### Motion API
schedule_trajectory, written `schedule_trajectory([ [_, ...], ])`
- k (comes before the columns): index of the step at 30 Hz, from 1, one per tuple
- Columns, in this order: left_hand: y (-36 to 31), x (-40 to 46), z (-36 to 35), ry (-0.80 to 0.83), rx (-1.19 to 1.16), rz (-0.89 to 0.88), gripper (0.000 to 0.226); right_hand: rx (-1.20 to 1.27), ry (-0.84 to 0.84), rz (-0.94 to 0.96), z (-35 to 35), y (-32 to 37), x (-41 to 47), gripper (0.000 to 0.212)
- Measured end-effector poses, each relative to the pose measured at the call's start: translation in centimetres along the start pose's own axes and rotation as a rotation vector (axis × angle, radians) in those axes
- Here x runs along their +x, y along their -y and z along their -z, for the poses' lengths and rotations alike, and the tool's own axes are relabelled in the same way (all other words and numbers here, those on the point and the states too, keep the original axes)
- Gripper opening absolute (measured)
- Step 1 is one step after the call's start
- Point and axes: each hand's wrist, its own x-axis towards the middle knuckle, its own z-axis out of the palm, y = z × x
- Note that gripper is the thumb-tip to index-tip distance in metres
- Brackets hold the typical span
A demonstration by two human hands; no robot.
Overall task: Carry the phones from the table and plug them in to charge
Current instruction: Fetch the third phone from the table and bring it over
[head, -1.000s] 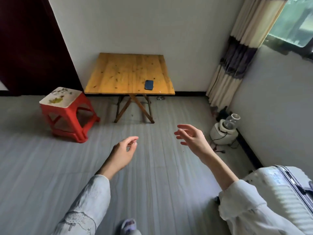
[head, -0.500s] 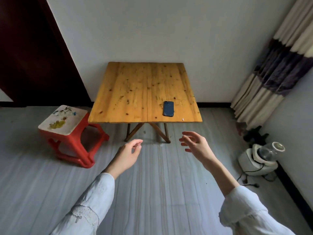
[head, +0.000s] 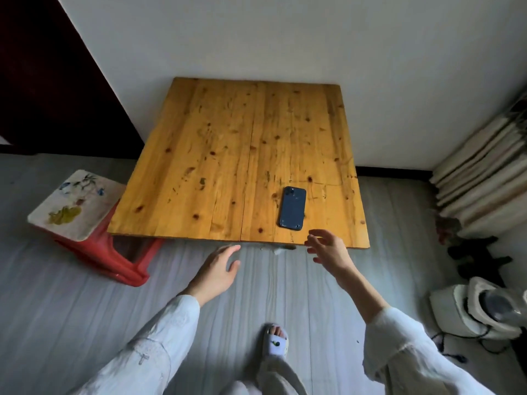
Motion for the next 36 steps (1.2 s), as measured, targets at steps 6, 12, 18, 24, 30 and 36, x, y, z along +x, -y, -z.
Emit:
schedule_trajectory([
  [6, 2.0, 7.9, -1.8, 0.063, 0.165, 0.093, 0.053, -0.12, 0.066, -0.169, -1.5, -1.2, 9.9, 0.033],
  [12, 5.0, 15.5, -3.4, 0.099, 0.295, 0.166, 0.076, -0.269, -0.006, -0.253, -4.5, -2.6, 18.2, 0.047],
  [18, 8.4, 20.1, -4.1, 0.152, 0.472, 0.199, 0.091, -0.474, -0.209, -0.313, -7.5, -2.9, 22.4, 0.077],
  [24, 8.5, 20.2, -4.5, 0.134, 0.506, 0.211, 0.094, -0.572, -0.268, -0.488, -9.6, -2.0, 23.5, 0.088],
  [30, 7.9, 20.2, -4.4, 0.147, 0.519, 0.23, 0.094, -0.414, -0.276, -0.639, -9.1, -1.4, 24.3, 0.09],
  [36, 7.6, 20.2, -4.1, 0.15, 0.518, 0.214, 0.091, -0.251, -0.275, -0.621, -8.3, -2.4, 23.9, 0.081],
])
